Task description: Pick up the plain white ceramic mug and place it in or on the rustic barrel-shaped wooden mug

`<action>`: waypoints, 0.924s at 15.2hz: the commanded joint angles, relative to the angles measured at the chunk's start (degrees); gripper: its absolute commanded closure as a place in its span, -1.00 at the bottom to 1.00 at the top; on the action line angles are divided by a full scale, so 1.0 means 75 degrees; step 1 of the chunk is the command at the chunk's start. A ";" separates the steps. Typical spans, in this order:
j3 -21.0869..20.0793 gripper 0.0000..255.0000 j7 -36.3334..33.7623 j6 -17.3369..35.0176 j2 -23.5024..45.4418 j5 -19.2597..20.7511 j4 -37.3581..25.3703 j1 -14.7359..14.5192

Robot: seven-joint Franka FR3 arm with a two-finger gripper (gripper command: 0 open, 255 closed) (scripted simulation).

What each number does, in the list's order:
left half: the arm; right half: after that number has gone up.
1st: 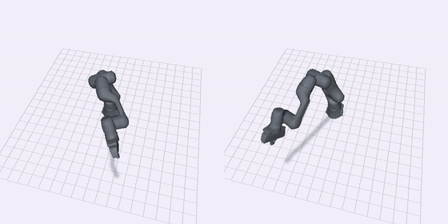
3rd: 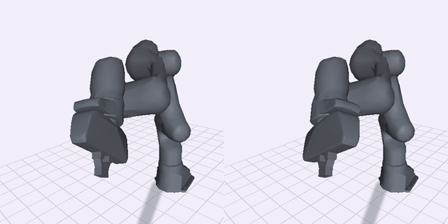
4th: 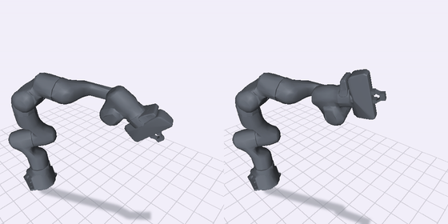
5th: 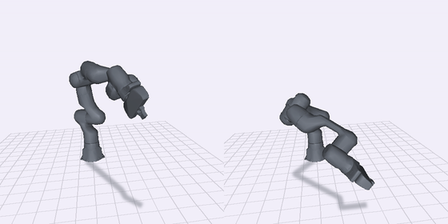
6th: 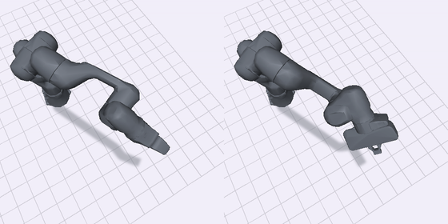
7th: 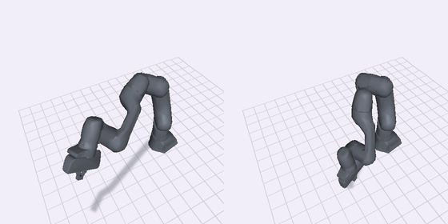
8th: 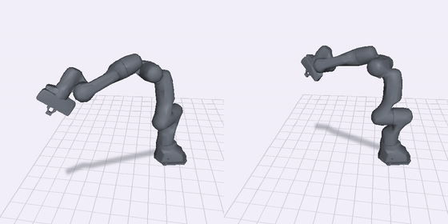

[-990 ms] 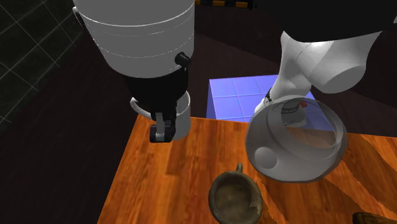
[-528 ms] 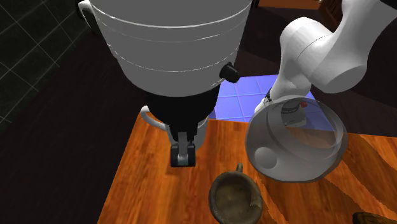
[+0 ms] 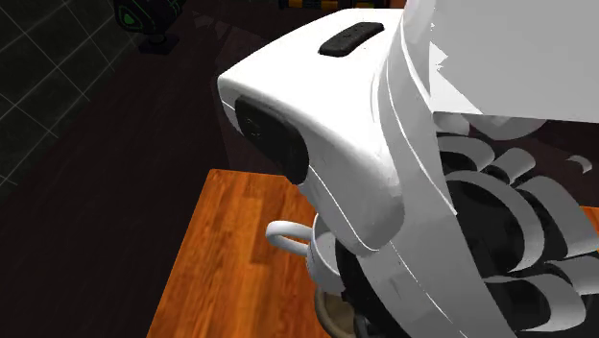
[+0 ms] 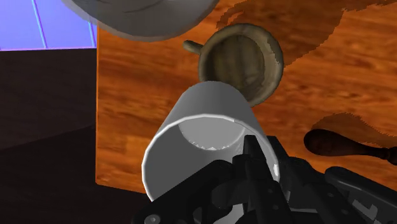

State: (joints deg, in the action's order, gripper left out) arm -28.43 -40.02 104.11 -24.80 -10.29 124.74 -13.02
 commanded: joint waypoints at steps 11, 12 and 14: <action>-0.0446 1.00 -0.0398 0.0917 0.0132 -0.0147 0.0751 -0.0152; -0.0467 1.00 -0.0402 0.1023 0.0153 -0.0152 0.0837 -0.0154; -0.0510 1.00 -0.0413 0.1237 0.0201 -0.0158 0.1004 -0.0157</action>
State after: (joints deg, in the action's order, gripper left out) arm -32.07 -43.07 112.43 -23.45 -11.42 131.50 -14.17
